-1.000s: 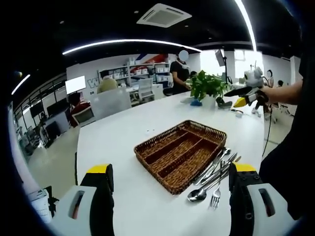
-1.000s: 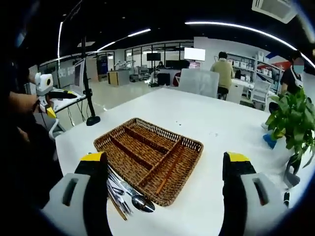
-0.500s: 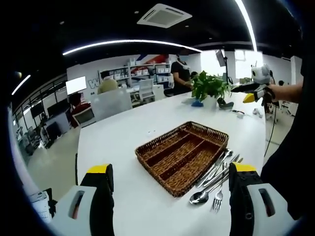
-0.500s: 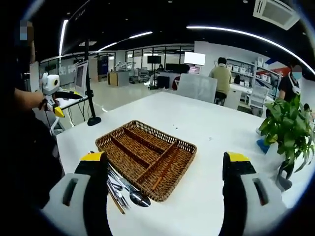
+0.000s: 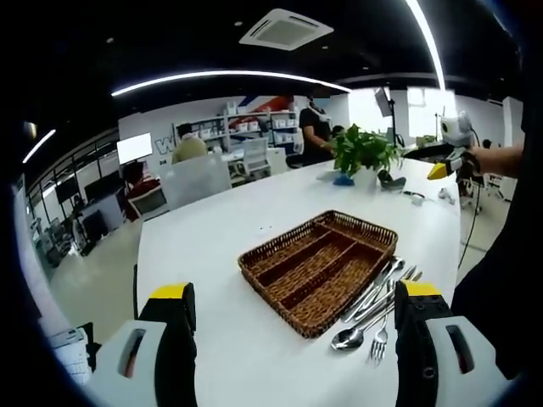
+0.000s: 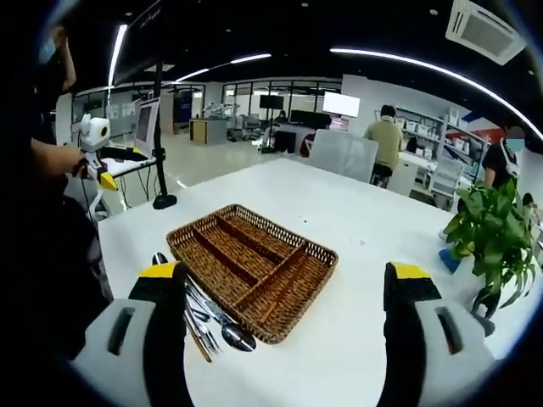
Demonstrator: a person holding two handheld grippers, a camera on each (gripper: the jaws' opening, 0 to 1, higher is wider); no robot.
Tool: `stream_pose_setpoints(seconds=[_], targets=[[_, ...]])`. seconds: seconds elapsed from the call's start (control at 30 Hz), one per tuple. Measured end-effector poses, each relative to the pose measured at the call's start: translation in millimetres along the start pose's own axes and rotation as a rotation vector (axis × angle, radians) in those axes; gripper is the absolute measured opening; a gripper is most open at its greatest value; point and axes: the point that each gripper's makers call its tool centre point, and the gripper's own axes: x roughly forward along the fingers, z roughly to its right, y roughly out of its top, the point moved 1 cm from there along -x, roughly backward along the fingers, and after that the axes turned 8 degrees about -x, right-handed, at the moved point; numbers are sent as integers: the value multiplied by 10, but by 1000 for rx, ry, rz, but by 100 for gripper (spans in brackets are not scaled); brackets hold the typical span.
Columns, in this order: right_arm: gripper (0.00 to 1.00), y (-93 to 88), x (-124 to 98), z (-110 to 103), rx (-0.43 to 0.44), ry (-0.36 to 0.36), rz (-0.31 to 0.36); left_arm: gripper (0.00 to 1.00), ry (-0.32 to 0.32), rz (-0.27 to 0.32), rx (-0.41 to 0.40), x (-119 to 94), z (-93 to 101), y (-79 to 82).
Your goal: Arrange the knives, forks, and spoons in their matching storage slots by inserting each utensil handle-first until every utensil is classified and aligned in the correct compartment
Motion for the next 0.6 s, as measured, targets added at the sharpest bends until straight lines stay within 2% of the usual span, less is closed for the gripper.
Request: stream_pose_setpoints(seconds=[0.13, 0.2, 0.27, 0.37, 0.43, 0.6], targets=[[100, -33, 36, -101, -62, 30, 9, 100, -2, -6, 2, 13, 1, -37], [100, -117, 48, -148, -52, 42, -20, 100, -1, -6, -2, 21, 1, -52], [100, -126, 41, -186, -55, 49, -15, 100, -3, -4, -2, 18, 15, -55], [100, -172, 57, -274, -81, 86, -18, 100, -2, -9, 7, 13, 10, -85], [100, -229, 97, -399, -124, 143, -6, 100, 2, -10, 7, 8, 1, -100], [100, -557, 161, -638, -124, 202, -68, 100, -9, -11, 6, 15, 55, -107]])
